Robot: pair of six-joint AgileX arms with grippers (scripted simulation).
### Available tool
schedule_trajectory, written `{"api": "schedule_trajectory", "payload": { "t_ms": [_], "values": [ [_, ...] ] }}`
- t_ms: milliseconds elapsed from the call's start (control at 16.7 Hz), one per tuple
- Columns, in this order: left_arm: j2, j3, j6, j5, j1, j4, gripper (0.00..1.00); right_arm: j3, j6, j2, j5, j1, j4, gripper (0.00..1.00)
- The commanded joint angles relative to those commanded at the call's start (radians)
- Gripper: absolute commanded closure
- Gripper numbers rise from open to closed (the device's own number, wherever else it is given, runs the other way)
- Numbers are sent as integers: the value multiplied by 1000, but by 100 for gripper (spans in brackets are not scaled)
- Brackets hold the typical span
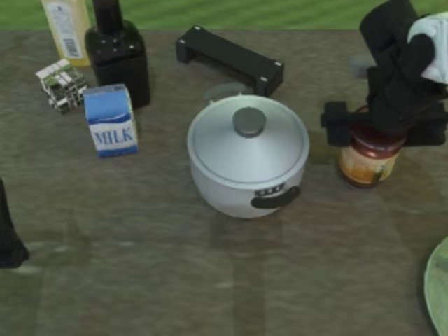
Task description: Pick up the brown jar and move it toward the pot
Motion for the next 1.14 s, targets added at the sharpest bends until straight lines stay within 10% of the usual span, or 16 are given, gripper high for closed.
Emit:
{"api": "schedule_trajectory", "payload": {
  "t_ms": [780,1140],
  "values": [
    [0,0,0,0,0,0,0,0,0,0,0,0,0,2],
    [0,0,0,0,0,0,0,0,0,0,0,0,0,0]
  ]
}}
